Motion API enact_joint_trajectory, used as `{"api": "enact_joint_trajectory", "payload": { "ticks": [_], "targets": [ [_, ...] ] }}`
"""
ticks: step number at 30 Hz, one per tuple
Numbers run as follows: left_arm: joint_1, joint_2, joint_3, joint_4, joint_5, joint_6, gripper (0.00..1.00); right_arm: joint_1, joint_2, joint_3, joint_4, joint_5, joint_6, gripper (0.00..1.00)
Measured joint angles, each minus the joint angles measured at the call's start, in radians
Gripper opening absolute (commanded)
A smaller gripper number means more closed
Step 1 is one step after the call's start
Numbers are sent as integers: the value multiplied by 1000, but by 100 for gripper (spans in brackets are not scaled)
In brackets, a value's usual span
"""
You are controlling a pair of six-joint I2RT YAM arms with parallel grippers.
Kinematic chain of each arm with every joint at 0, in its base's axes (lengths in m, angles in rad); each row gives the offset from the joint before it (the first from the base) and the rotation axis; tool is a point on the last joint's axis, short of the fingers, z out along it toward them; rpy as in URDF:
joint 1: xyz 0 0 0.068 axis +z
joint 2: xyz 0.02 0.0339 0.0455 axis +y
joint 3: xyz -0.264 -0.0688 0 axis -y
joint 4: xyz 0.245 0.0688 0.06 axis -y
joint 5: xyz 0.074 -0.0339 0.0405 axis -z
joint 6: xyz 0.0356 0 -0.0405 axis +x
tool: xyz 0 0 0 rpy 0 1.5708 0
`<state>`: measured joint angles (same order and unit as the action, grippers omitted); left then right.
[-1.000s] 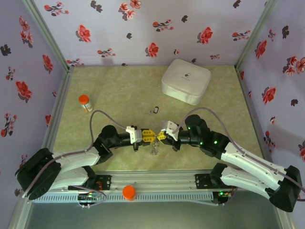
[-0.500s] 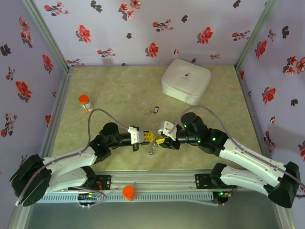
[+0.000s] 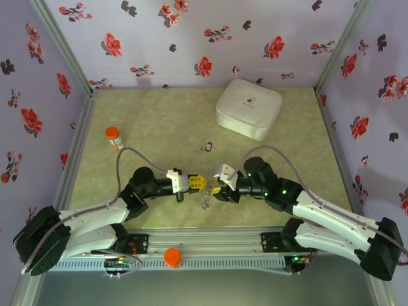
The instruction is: Put the keys on the keyring
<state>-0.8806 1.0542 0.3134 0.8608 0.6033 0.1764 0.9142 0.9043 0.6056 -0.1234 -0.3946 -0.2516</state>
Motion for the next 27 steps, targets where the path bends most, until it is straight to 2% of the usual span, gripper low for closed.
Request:
{"api": "enact_joint_trajectory", "payload": {
  "ticks": [5,9,15,19,27],
  "targets": [
    [0,0,0,11,0,-11,0,0,28,-1,48,-18,20,29],
    [0,0,0,19,0,-13,0,0,29,-1,56,-23,31,14],
    [0,0,0,19,0,-14,0,0,29,1,48,-24,25,3],
    [0,0,0,20,0,-14,0,0,32,6,41,-25,20,0],
    [0,0,0,-4,12,-14,0,21,105,66,-16,-29,-10,0]
  ]
}}
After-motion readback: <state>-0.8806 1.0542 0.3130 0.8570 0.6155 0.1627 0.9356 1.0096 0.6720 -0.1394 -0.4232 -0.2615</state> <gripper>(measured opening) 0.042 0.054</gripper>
